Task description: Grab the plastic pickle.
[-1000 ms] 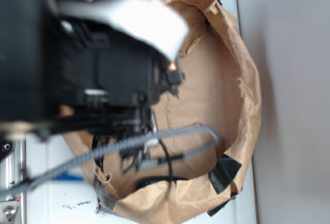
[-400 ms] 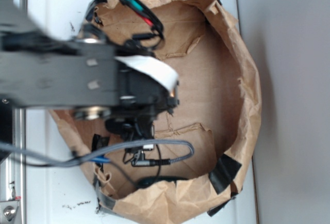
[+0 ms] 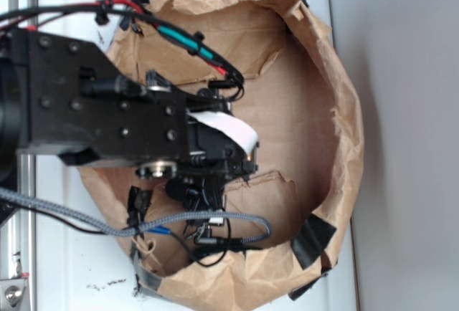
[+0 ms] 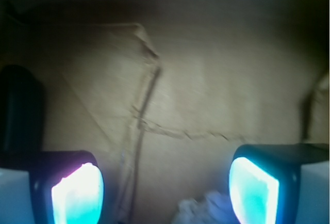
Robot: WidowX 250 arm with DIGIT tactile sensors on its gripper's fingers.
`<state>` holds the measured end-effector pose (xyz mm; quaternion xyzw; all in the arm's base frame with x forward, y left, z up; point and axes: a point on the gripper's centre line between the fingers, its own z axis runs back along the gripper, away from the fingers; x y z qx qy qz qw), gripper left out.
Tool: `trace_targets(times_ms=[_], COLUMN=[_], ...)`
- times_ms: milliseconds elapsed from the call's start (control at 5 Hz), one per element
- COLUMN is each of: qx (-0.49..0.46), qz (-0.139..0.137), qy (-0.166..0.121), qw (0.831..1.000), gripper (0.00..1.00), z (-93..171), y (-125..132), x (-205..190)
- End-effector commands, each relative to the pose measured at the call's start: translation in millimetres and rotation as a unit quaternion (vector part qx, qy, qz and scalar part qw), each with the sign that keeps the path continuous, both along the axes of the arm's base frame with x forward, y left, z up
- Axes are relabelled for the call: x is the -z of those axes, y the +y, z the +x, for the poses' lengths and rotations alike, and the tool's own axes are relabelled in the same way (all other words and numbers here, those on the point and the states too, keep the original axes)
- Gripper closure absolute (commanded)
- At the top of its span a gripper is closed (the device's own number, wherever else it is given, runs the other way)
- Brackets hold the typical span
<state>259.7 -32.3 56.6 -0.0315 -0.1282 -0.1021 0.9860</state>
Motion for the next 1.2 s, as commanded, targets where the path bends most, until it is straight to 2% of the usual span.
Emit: trace_targets(times_ms=[0, 200, 400, 600, 800, 1000], qx=[0.024, 0.029, 0.036, 0.054, 0.106, 0.124], qz=[-0.084, -0.106, -0.118, -0.116, -0.128, -0.112], qy=[-0.007, 0.005, 0.015, 0.011, 0.006, 0.013], qw=[0.996, 0.994, 0.992, 0.992, 0.986, 0.986], gripper=[0.0, 0.0, 0.0, 0.0, 0.0, 0.0], z=[12.8, 16.2, 17.6, 12.9, 1.6, -5.8], y=[-24.3, -35.7, -51.0, -69.6, -87.6, -98.8], x=[-26.2, -23.6, -8.9, 10.5, 22.4, 31.4])
